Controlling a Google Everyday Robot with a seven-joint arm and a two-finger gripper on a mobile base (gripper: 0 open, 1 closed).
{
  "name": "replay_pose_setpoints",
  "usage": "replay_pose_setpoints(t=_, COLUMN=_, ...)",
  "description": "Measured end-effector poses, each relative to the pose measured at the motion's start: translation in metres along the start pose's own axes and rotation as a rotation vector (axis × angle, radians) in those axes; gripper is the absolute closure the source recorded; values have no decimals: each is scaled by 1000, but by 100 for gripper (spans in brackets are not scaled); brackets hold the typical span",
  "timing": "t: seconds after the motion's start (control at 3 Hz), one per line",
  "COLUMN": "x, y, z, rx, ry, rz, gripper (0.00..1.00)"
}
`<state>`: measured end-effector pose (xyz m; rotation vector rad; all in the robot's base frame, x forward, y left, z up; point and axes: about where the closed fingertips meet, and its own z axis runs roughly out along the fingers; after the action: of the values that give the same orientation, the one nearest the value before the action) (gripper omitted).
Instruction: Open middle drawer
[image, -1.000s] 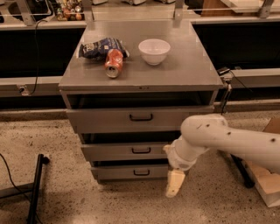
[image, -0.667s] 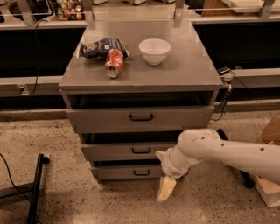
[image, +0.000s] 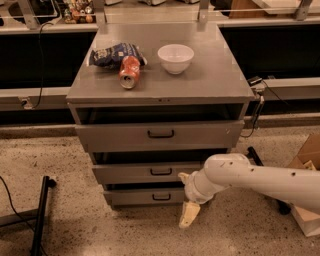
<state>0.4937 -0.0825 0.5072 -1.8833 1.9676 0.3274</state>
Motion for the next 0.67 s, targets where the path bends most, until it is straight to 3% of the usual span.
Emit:
replay_pose_setpoints(t=0.33, x=21, y=-16, z=41, rx=97, ry=-82, rz=-15, gripper=0)
replay_pose_setpoints(t=0.67, x=39, y=-32, z=48, rx=194, ry=-140, rz=-38, gripper=0)
